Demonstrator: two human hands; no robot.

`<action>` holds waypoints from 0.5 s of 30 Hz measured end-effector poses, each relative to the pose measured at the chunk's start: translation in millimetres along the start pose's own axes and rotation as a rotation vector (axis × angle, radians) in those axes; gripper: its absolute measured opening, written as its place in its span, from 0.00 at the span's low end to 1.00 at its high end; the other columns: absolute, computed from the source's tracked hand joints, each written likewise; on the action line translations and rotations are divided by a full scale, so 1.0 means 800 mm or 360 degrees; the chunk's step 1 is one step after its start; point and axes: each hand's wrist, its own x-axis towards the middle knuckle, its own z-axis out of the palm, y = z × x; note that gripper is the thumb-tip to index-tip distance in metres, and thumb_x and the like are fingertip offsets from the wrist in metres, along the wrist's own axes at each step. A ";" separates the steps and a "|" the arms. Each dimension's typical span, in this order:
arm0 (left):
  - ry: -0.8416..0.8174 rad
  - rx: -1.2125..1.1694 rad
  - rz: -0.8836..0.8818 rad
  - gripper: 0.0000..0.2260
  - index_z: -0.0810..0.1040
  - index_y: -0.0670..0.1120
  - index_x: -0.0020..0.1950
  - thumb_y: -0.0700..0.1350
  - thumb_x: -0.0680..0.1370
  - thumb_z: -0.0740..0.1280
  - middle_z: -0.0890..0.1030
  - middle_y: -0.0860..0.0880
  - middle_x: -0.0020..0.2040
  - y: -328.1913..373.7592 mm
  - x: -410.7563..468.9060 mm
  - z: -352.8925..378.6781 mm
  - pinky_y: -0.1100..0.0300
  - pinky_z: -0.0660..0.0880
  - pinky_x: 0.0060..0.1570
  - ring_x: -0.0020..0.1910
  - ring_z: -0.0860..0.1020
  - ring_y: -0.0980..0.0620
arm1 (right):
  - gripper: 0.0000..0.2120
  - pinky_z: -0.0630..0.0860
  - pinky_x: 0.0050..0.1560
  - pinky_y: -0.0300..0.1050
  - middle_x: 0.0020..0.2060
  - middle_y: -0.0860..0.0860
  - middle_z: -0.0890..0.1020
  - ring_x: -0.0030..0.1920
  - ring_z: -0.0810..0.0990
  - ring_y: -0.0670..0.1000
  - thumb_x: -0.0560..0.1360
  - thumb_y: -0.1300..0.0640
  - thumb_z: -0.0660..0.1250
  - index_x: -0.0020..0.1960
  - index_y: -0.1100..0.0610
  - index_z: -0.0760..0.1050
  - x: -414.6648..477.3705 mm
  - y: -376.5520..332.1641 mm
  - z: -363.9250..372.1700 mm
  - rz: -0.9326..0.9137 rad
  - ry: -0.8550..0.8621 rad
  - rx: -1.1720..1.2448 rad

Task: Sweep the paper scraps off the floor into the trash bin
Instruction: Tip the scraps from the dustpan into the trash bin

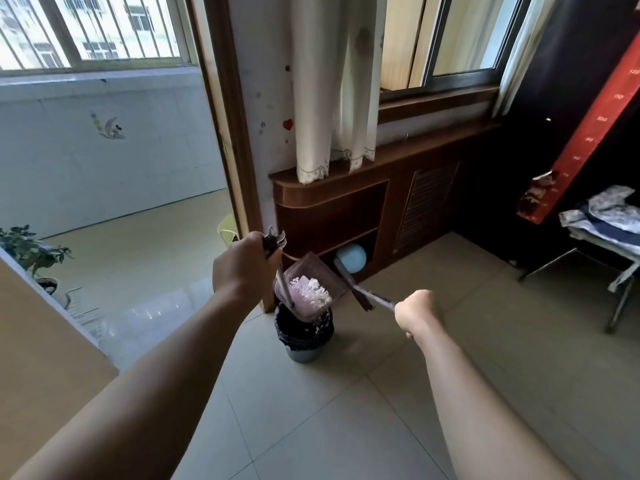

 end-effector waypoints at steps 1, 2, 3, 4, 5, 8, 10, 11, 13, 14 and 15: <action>-0.0005 0.0036 0.0032 0.15 0.78 0.44 0.53 0.55 0.78 0.65 0.83 0.42 0.46 -0.003 0.000 -0.001 0.56 0.70 0.37 0.44 0.81 0.38 | 0.02 0.71 0.38 0.41 0.40 0.57 0.77 0.38 0.77 0.57 0.72 0.64 0.63 0.45 0.59 0.71 -0.002 -0.002 0.003 -0.0014 -0.0010 -0.0018; -0.0008 0.0072 0.0066 0.15 0.77 0.44 0.54 0.55 0.78 0.65 0.83 0.42 0.47 -0.005 0.001 -0.003 0.56 0.70 0.37 0.43 0.81 0.38 | 0.02 0.71 0.38 0.42 0.40 0.57 0.77 0.39 0.77 0.57 0.72 0.64 0.63 0.45 0.59 0.71 -0.005 -0.003 0.006 -0.0022 -0.0022 -0.0029; -0.0007 0.0110 0.0099 0.15 0.77 0.43 0.54 0.55 0.79 0.65 0.83 0.42 0.47 -0.007 0.002 -0.004 0.57 0.70 0.36 0.43 0.81 0.39 | 0.03 0.71 0.38 0.42 0.41 0.57 0.77 0.39 0.77 0.57 0.72 0.64 0.63 0.45 0.59 0.71 -0.007 -0.004 0.010 -0.0024 -0.0031 -0.0037; -0.0004 0.0137 0.0133 0.15 0.77 0.43 0.55 0.54 0.79 0.64 0.84 0.43 0.47 -0.009 0.003 -0.005 0.58 0.69 0.35 0.43 0.81 0.39 | 0.03 0.71 0.37 0.41 0.41 0.56 0.77 0.39 0.77 0.57 0.73 0.64 0.63 0.46 0.59 0.71 -0.009 -0.005 0.012 -0.0028 -0.0038 -0.0046; -0.0007 0.0162 0.0163 0.15 0.78 0.43 0.55 0.54 0.80 0.64 0.84 0.43 0.47 -0.010 0.004 -0.005 0.59 0.67 0.34 0.42 0.81 0.40 | 0.03 0.71 0.37 0.41 0.41 0.56 0.77 0.39 0.77 0.57 0.73 0.64 0.63 0.46 0.59 0.71 -0.011 -0.005 0.014 -0.0032 -0.0047 -0.0062; -0.0015 0.0241 0.0243 0.14 0.77 0.43 0.54 0.53 0.80 0.63 0.84 0.43 0.47 -0.016 0.010 0.001 0.59 0.66 0.33 0.42 0.81 0.40 | 0.03 0.71 0.37 0.41 0.41 0.57 0.77 0.39 0.77 0.57 0.73 0.65 0.61 0.46 0.60 0.72 -0.016 -0.005 0.020 -0.0028 -0.0072 -0.0080; -0.0023 0.0288 0.0288 0.14 0.77 0.43 0.54 0.54 0.80 0.62 0.84 0.43 0.47 -0.020 0.017 0.007 0.59 0.67 0.33 0.42 0.82 0.40 | 0.03 0.71 0.37 0.41 0.41 0.57 0.77 0.39 0.77 0.57 0.73 0.66 0.60 0.46 0.60 0.71 -0.016 -0.005 0.022 -0.0024 -0.0087 -0.0092; -0.0037 0.0317 0.0304 0.15 0.77 0.43 0.55 0.54 0.81 0.62 0.84 0.43 0.47 -0.022 0.019 0.011 0.59 0.67 0.33 0.41 0.82 0.40 | 0.03 0.70 0.37 0.41 0.40 0.57 0.77 0.39 0.77 0.57 0.73 0.66 0.60 0.44 0.60 0.71 -0.016 -0.004 0.023 -0.0019 -0.0093 -0.0096; -0.0080 0.0376 0.0363 0.15 0.77 0.43 0.56 0.53 0.81 0.61 0.84 0.43 0.47 -0.022 0.025 0.018 0.58 0.67 0.33 0.42 0.82 0.41 | 0.04 0.69 0.33 0.39 0.36 0.57 0.76 0.38 0.77 0.57 0.73 0.66 0.60 0.40 0.60 0.69 -0.015 -0.004 0.024 -0.0017 -0.0111 -0.0104; -0.0092 0.0410 0.0395 0.15 0.77 0.43 0.56 0.53 0.81 0.61 0.84 0.43 0.48 -0.022 0.027 0.020 0.58 0.67 0.33 0.42 0.82 0.41 | 0.06 0.68 0.29 0.38 0.34 0.56 0.75 0.38 0.78 0.58 0.73 0.67 0.59 0.37 0.60 0.68 -0.014 -0.004 0.024 -0.0009 -0.0111 -0.0107; -0.0091 0.0437 0.0418 0.14 0.76 0.43 0.56 0.53 0.81 0.60 0.84 0.44 0.47 -0.022 0.031 0.024 0.59 0.67 0.33 0.42 0.82 0.42 | 0.08 0.66 0.27 0.38 0.32 0.56 0.74 0.38 0.78 0.58 0.73 0.67 0.59 0.36 0.60 0.67 -0.014 -0.003 0.024 -0.0012 -0.0122 -0.0129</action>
